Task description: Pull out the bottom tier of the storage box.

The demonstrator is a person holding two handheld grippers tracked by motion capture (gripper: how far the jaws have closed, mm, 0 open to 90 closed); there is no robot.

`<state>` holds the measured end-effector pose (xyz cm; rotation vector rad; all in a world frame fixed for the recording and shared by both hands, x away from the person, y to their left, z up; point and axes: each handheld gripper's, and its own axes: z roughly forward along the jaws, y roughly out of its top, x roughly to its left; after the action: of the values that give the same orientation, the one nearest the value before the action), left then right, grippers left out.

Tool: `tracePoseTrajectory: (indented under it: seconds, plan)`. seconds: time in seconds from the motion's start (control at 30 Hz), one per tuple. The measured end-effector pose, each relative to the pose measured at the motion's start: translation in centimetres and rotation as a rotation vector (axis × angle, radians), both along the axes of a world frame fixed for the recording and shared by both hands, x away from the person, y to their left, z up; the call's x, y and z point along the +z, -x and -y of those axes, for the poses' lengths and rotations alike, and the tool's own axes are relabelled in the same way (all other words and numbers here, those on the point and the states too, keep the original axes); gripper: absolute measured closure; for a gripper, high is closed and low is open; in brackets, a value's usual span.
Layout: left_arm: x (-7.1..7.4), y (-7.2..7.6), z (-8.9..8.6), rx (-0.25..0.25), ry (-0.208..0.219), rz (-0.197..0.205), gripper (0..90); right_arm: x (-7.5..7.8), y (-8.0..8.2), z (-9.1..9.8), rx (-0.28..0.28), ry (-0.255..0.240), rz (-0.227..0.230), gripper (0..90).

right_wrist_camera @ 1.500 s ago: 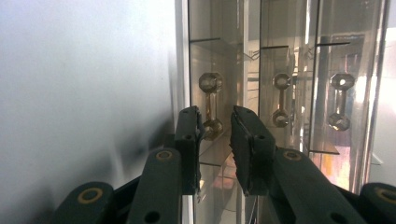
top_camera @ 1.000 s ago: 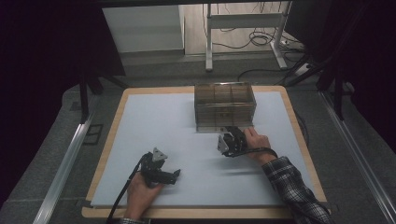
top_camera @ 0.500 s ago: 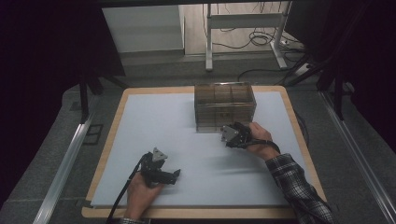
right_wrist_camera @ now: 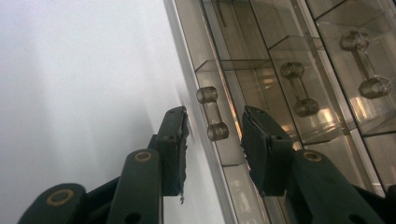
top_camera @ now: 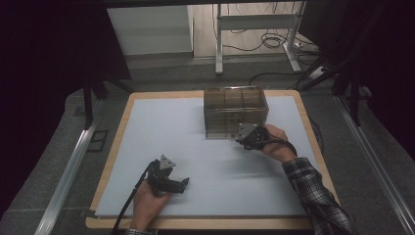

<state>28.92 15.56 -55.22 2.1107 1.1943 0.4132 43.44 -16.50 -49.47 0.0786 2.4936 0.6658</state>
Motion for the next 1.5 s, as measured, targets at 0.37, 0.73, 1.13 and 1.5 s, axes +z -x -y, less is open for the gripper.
tracePoseTrajectory:
  seconds: [0.37,0.73,1.13,1.5]
  plan:
    - [0.0,0.0,0.0,0.0,0.0,0.0,0.0,1.2,-1.8,1.4,0.025,-0.025,-0.088,60.7]
    - [0.0,0.0,0.0,0.0,0.0,0.0,0.0,1.7,-4.6,3.5,0.039,-0.031,-0.226,63.6]
    - [0.0,0.0,0.0,0.0,0.0,0.0,0.0,0.6,-6.5,3.9,0.075,0.024,-0.302,72.8]
    - [0.0,0.0,0.0,0.0,0.0,0.0,0.0,0.2,-7.9,4.0,0.133,0.059,-0.375,78.1]
